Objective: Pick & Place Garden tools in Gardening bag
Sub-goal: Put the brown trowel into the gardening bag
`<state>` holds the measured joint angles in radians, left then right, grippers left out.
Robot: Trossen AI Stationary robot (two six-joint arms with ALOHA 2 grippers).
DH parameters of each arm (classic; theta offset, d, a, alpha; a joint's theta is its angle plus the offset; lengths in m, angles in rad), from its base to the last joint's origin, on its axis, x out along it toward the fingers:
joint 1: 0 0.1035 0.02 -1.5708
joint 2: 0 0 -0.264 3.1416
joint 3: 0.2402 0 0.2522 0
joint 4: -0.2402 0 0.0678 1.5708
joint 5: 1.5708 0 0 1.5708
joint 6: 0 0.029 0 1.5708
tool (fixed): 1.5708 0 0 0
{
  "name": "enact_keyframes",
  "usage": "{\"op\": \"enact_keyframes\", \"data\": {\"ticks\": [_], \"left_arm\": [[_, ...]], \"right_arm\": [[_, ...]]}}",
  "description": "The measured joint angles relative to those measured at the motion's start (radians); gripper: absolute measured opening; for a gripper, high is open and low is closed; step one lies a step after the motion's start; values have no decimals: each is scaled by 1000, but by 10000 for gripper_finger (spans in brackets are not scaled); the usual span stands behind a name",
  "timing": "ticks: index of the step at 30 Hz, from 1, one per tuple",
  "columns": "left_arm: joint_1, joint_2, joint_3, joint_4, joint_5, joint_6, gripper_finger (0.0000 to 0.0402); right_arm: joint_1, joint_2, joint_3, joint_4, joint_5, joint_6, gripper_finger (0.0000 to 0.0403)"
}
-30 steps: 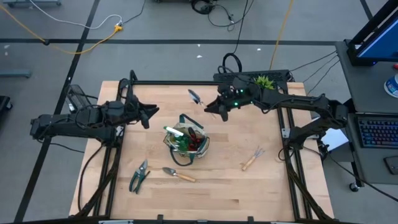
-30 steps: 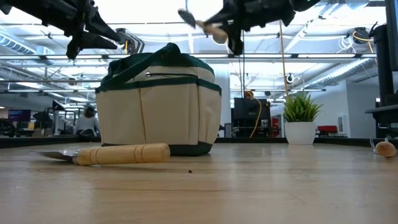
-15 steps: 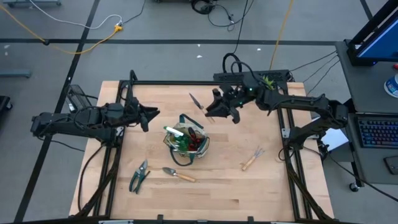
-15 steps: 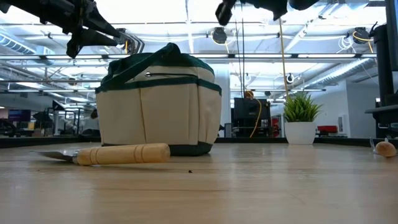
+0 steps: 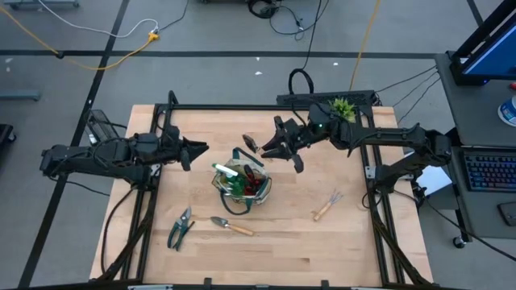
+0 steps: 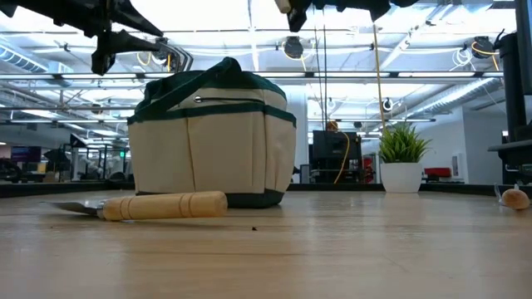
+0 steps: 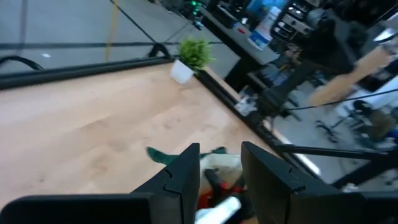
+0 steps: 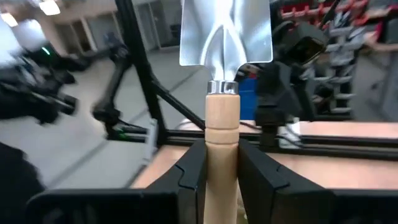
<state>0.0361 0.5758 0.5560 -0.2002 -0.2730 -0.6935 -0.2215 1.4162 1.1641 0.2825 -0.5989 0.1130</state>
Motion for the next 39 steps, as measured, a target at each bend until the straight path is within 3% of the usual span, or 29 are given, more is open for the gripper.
{"op": "enact_keyframes", "data": {"ticks": [9, 20, 30, 39], "left_arm": [[0, 81, 0, 105, 91, -106, 122], [6, 241, 0, 368, 137, -235, 122], [31, 348, 0, 527, 187, -435, 123], [38, 456, 1, 705, 179, -513, 186]], "right_arm": [[56, 0, 0, -5, 205, -361, 58], [134, 0, 0, -7, 417, -855, 58], [196, 0, 1, -39, 530, -1184, 58], [246, 0, 1, -146, 657, -1453, 58]]}}
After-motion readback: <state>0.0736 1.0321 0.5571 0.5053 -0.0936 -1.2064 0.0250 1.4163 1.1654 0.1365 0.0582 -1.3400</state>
